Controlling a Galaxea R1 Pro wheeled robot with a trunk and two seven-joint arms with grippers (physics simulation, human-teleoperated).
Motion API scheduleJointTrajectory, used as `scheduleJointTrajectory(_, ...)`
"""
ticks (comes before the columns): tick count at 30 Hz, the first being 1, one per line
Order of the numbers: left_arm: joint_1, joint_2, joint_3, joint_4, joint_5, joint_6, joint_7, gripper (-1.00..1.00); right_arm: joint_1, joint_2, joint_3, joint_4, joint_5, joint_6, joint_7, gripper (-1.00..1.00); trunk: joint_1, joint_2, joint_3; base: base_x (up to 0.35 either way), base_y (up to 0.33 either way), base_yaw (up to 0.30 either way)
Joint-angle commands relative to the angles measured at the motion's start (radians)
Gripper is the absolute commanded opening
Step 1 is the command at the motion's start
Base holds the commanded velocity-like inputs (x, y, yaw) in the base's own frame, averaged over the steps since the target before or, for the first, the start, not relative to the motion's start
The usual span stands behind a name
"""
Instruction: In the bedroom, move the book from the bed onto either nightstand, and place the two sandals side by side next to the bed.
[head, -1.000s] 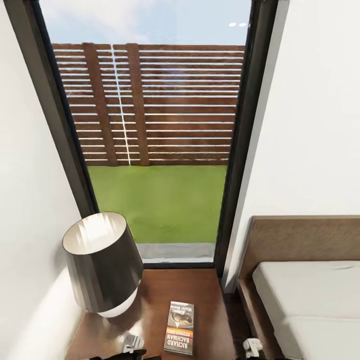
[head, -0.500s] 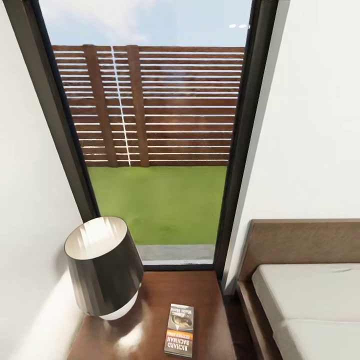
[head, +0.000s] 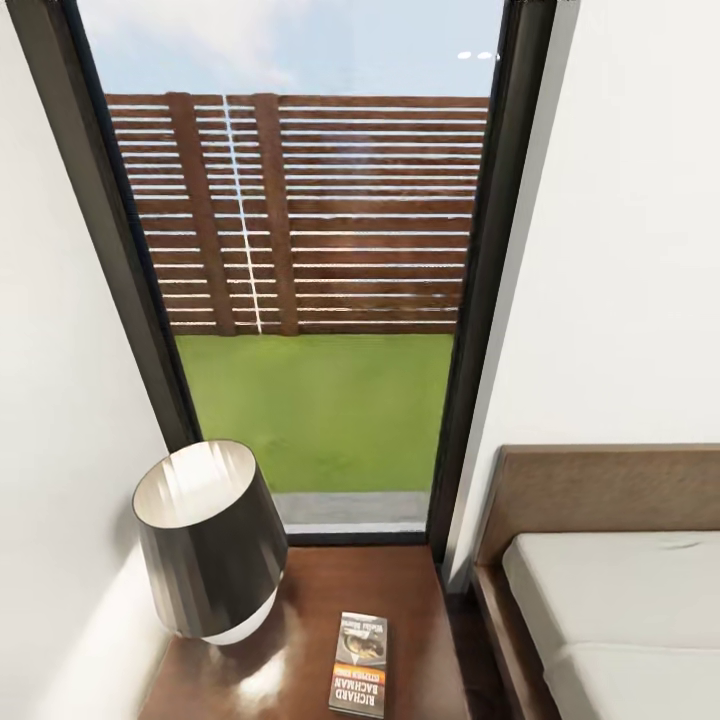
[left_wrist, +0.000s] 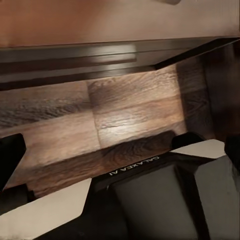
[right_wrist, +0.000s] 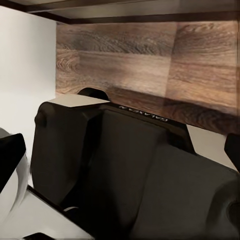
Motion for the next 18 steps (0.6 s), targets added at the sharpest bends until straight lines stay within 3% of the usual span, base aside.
scheduleJointTrajectory(1, 0.000, 0.001, 0.002, 0.002, -0.002, -0.004, 0.019, 1.00, -0.001, -0.001, 0.002, 0.003, -0.002, -0.005, 0.000, 1.00, -0.004, 0.007, 0.002, 0.000, 0.000, 0.000)
scheduleJointTrajectory(5, 0.001, 0.001, 0.002, 0.002, -0.001, -0.004, 0.085, 1.00, 0.000, -0.002, 0.002, 0.003, -0.002, -0.003, -0.043, 1.00, -0.019, 0.035, 0.015, 0.000, 0.000, 0.000)
scheduleJointTrajectory(8, 0.002, 0.001, 0.002, 0.002, 0.000, -0.003, 0.142, 1.00, 0.000, -0.002, 0.002, 0.003, -0.003, -0.001, -0.116, 1.00, -0.031, 0.056, 0.024, 0.000, 0.000, 0.000)
scheduleJointTrajectory(12, 0.042, -0.001, 0.002, 0.003, 0.000, -0.001, 0.242, 1.00, 0.000, 0.000, 0.002, 0.003, -0.004, -0.001, -0.178, 1.00, -0.042, 0.077, 0.034, 0.000, 0.000, 0.000)
scheduleJointTrajectory(18, 0.053, -0.002, 0.002, 0.001, 0.001, -0.002, 0.261, 1.00, 0.000, 0.008, 0.002, 0.003, -0.003, -0.001, -0.184, 1.00, -0.042, 0.077, 0.034, 0.000, 0.000, 0.000)
